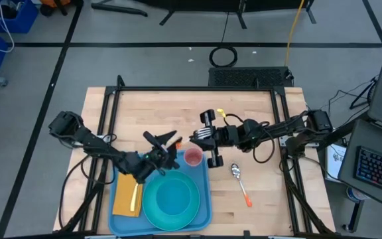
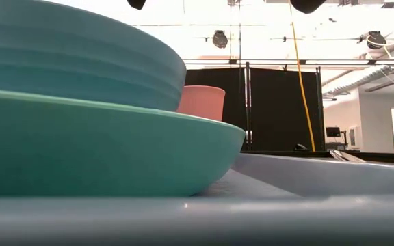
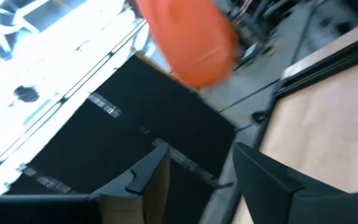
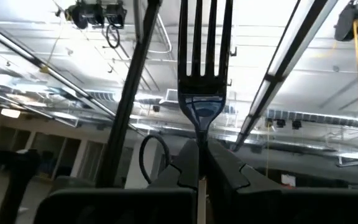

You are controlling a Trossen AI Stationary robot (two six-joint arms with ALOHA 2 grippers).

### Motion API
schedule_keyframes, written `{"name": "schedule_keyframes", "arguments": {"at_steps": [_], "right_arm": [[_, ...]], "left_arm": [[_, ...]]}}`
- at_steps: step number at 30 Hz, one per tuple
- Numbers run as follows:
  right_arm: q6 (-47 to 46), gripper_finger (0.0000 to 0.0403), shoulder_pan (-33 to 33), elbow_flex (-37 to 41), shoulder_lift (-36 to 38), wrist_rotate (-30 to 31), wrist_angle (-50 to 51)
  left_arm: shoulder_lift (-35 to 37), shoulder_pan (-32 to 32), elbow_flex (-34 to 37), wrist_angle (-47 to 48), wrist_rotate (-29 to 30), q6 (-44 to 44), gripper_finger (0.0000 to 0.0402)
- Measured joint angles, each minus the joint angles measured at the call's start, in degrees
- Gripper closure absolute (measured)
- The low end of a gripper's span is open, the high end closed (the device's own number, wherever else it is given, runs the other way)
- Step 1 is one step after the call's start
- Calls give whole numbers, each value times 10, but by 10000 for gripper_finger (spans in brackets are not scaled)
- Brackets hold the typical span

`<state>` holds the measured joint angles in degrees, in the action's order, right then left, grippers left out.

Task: Set up tray
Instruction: Put the orange fork on top of the yellow table napkin to the left of the yellow table knife on the blue tray

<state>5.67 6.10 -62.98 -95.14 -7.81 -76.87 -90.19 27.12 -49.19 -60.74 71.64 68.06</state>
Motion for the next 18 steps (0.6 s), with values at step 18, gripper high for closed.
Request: {"name": "schedule_keyframes", "arguments": {"at_steps": [18], "right_arm": [[-212, 402, -140, 0, 2, -122, -33]], "left_arm": [[0, -53, 0, -100, -43, 140, 298]]}}
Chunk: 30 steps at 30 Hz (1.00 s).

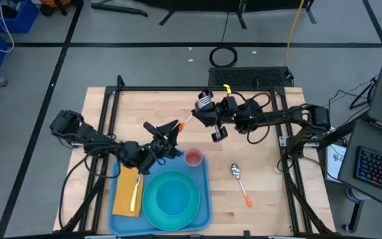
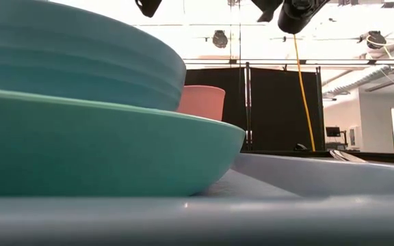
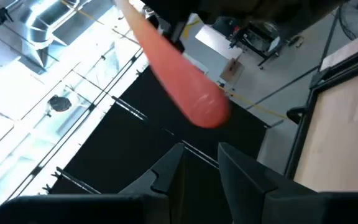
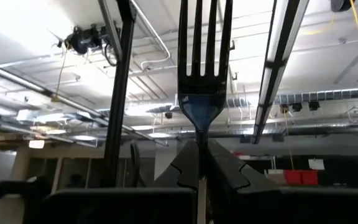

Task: Set up tray
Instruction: Put the orange fork on top of the yellow table napkin to the left of the yellow table knife on the blue tray

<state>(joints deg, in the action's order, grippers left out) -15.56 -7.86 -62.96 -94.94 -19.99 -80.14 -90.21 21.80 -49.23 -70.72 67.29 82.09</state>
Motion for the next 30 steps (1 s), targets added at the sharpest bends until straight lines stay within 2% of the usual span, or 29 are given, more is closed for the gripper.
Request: {"name": "schedule_keyframes", "arguments": {"at_steps": [6, 9, 15, 30], "right_arm": [[-2, 402, 0, 0, -3, -14, 0], [5, 402, 0, 0, -3, -13, 0], [8, 402, -7, 0, -2, -8, -24], [-18, 402, -19, 0, -2, 52, -2]], "left_arm": [[0, -11, 0, -11, -27, -33, 298], [0, -12, 0, -50, -31, -20, 298], [0, -12, 0, -44, -53, -3, 297], [0, -16, 0, -45, -79, -43, 297]]}}
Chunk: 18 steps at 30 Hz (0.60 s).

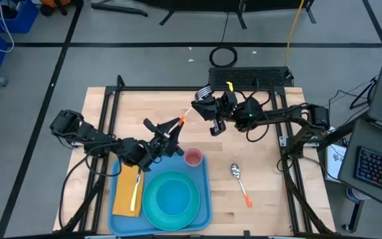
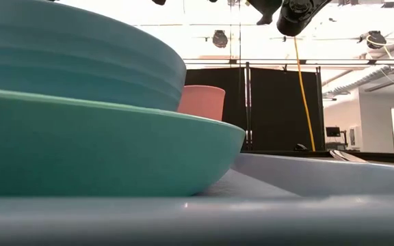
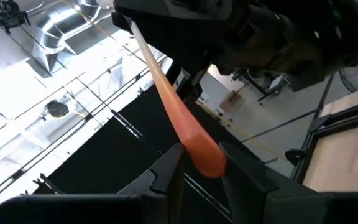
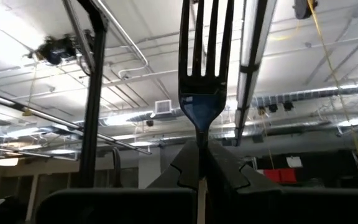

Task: Set up tray
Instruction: Put the orange fork on top of the yellow table napkin to the left of the yellow table knife on the blue tray

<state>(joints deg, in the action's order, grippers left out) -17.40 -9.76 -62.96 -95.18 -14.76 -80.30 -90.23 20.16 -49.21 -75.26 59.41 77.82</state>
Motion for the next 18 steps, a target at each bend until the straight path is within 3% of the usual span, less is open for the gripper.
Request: {"name": "schedule_keyframes", "arguments": {"at_steps": [18], "right_arm": [[10, 402, 1, 0, -7, 14, 13]], "left_arm": [[0, -16, 0, 0, 25, -30, 302]]}}
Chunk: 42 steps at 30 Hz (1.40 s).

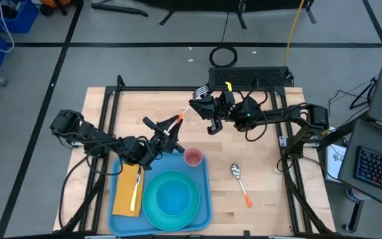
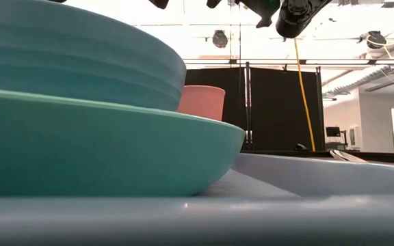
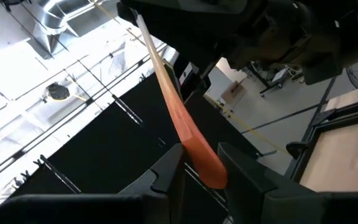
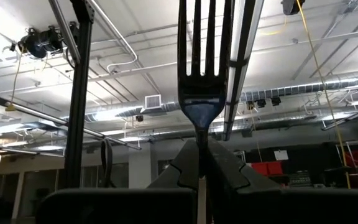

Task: Set up tray
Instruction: Put the orange fork on top of the yellow table napkin to the left of the yellow table knife on the blue tray

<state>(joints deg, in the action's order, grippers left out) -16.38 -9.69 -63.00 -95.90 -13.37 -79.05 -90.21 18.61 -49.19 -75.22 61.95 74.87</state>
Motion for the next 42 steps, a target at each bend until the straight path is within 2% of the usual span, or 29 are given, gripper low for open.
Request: {"name": "schedule_keyframes", "arguments": {"at_steps": [3, 9, 18, 24, 30, 36, 42], "right_arm": [[0, 402, 0, 0, 0, -2, 0], [15, 402, 7, 0, 0, -4, 2], [21, 401, 11, 0, 1, -2, 21], [22, 346, 12, 0, -1, -4, 55], [84, 278, 12, 0, 0, -6, 44], [120, 236, 19, 0, -1, -88, 64], [122, 229, 26, 0, -1, -187, 82]], "left_arm": [[0, 0, 0, -2, 4, -2, 322], [3, 0, 0, -16, 22, -2, 386], [2, 1, -1, -34, 38, 23, 391], [14, 4, 0, -49, 79, 82, 394], [43, 29, 1, -50, 99, 98, 394], [62, 37, 1, -55, 99, 113, 394], [97, 31, 12, -60, 106, 105, 394]]}}
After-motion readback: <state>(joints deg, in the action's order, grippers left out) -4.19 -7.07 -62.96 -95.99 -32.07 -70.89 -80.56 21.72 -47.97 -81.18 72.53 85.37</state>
